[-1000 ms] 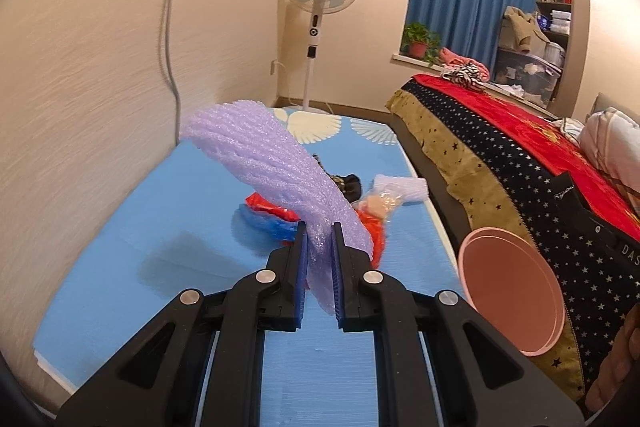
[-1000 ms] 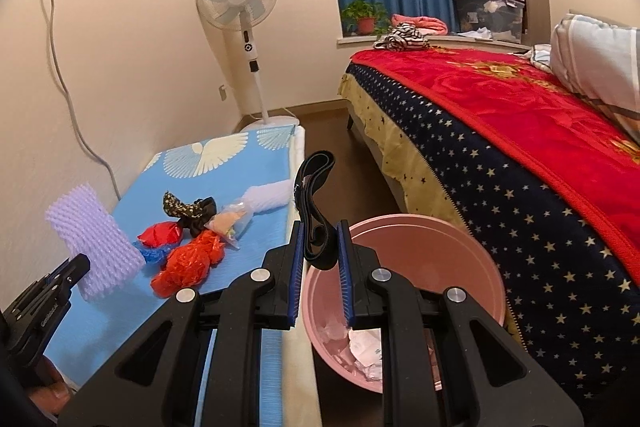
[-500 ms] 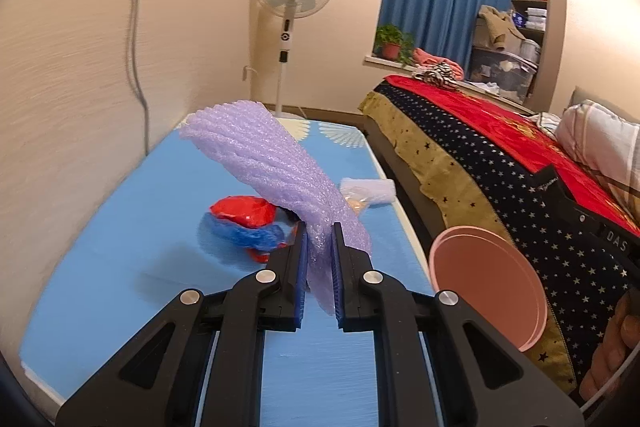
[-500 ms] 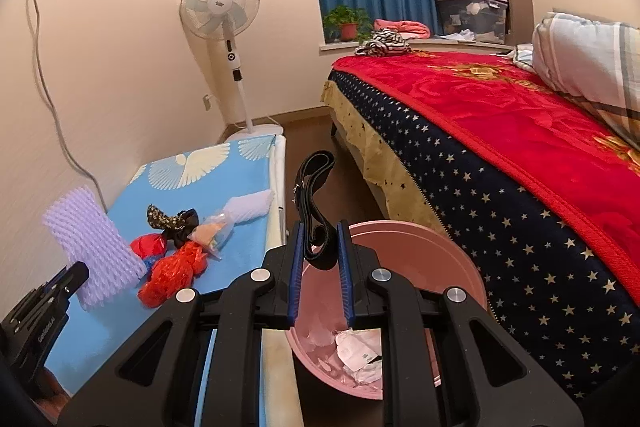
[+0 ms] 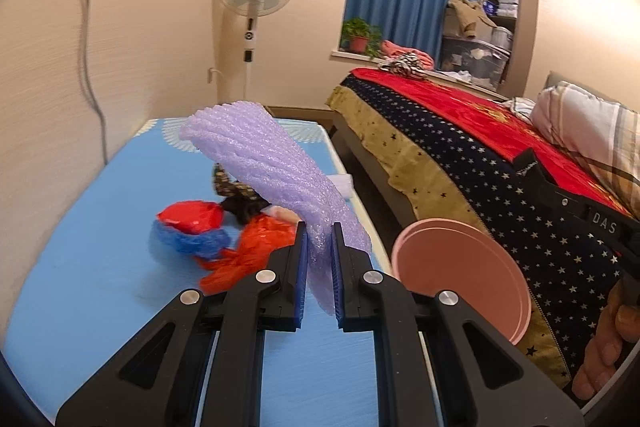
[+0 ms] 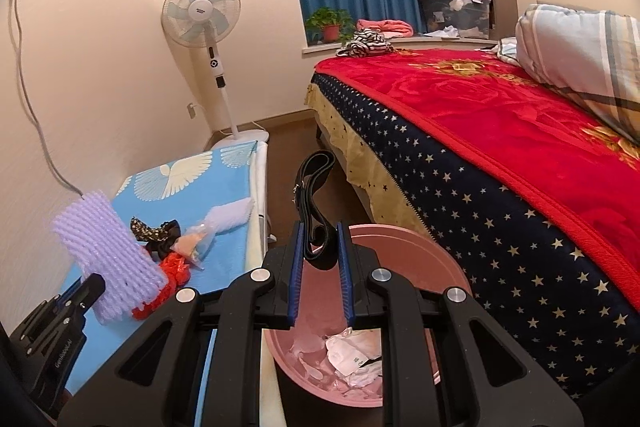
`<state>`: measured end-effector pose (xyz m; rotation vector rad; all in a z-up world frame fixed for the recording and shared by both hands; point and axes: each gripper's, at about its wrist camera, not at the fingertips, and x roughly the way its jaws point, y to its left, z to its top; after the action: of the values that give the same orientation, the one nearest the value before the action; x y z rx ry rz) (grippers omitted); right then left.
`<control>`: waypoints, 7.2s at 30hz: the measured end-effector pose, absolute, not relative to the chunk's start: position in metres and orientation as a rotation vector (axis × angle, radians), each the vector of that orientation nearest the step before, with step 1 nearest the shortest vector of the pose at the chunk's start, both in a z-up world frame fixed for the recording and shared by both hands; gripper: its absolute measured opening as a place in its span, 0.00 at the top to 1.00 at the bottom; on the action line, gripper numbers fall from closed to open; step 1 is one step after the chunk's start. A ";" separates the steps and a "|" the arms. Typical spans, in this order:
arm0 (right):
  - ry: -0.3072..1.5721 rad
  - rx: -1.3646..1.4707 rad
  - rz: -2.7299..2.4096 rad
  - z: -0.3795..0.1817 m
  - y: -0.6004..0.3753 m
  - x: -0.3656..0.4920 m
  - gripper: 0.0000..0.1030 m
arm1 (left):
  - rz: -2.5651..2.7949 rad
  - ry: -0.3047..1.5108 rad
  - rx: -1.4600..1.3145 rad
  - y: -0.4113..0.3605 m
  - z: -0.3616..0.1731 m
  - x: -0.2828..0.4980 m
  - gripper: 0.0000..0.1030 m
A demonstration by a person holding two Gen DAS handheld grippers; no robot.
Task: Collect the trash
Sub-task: 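Carry the purple net and black band over the pink bin with both grippers, then open both grippers over the pink bin, dropping net and band, then grasp the blue plastic bag with the left gripper while the right gripper grasps the orange plastic bag, then carry the blue and orange bags over the pink bin with both grippers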
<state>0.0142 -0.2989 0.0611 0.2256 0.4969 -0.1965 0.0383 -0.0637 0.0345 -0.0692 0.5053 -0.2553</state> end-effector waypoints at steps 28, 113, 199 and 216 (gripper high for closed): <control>0.552 0.257 -0.338 0.041 -0.345 0.023 0.84 | -0.532 0.604 -0.076 -0.149 0.002 0.077 0.89; 0.736 0.214 0.341 -0.041 -0.131 0.144 0.72 | -0.003 0.720 -0.379 0.063 -0.042 0.145 0.98; 0.508 0.226 0.030 0.057 -0.248 0.015 0.76 | -0.133 0.541 -0.171 0.007 0.035 0.040 0.99; 0.526 0.235 -0.040 0.051 -0.267 0.022 0.76 | -0.265 0.521 -0.128 -0.035 0.034 0.046 0.99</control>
<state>0.0220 -0.2666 0.0514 0.2352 0.5260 -0.0398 0.0465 -0.0346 0.0340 -0.1281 0.5213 -0.2653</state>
